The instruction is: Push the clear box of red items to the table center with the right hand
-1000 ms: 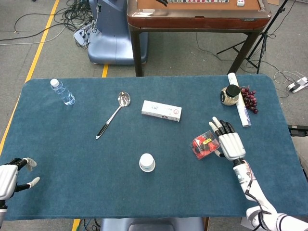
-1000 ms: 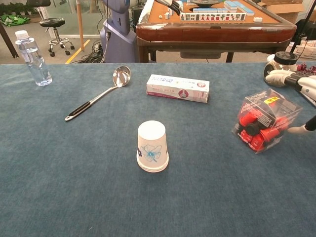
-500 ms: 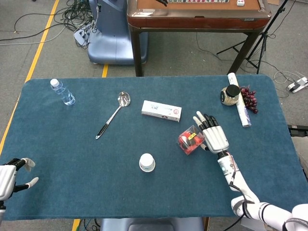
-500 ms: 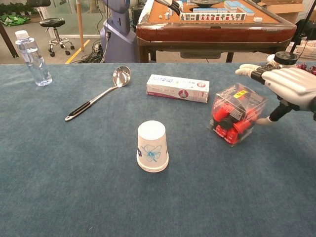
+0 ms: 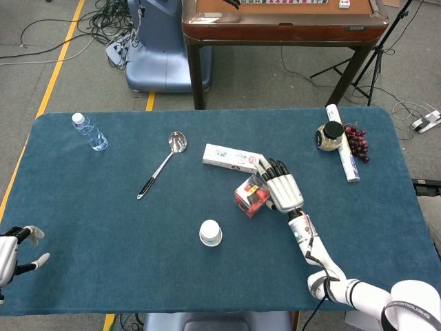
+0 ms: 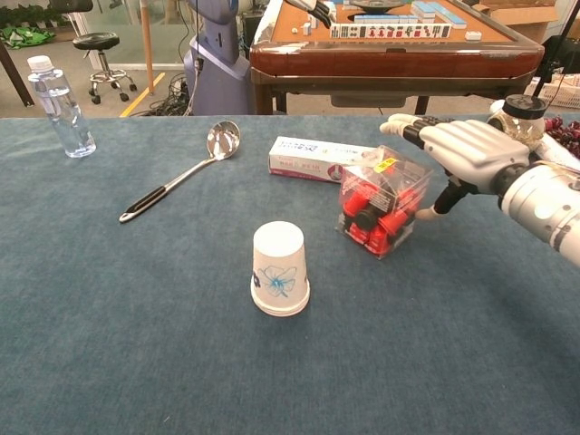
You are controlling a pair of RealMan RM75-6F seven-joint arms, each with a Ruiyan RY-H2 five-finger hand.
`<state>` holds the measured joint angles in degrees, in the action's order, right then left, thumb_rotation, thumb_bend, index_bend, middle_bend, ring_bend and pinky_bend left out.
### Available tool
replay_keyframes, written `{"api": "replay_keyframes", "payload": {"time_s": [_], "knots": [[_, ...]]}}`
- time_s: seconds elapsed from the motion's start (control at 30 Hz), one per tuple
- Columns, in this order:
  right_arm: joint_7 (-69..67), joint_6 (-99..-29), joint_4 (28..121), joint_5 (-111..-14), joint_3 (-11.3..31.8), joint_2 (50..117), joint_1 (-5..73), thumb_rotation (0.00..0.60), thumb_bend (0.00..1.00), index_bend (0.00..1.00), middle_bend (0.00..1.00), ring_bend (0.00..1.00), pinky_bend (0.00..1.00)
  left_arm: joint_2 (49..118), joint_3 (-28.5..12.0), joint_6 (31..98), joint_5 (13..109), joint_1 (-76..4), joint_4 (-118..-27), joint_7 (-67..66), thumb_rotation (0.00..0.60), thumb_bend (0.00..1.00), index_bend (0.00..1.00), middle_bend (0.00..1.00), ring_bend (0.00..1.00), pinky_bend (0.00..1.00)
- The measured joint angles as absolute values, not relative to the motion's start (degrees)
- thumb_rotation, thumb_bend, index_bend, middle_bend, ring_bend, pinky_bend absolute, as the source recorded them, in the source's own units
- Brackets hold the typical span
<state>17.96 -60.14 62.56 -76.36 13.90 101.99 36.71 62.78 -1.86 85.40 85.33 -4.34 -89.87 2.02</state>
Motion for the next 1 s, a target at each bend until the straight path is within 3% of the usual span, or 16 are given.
{"api": "replay_keyframes", "payload": {"time_s": [0.73,1.0], "knots": [[18.6,-57.3,53.8,-72.5,18.6,111.0,46.3,0.6,0.0,0.0,0.0,0.0,0.11,61.5,-2.7,85.8,83.8,-3.5,-89.6,4.5,0.6,0.0,0.49,0.56,0.43,0.59],[18.3,-57.9,56.8,-72.9,17.5,109.0,45.9,0.6,0.0,0.0,0.0,0.0,0.11,61.5,-2.6,85.6,83.6,-3.4,-89.5,4.2,0.6,0.0,0.49,0.56,0.43,0.59]]}}
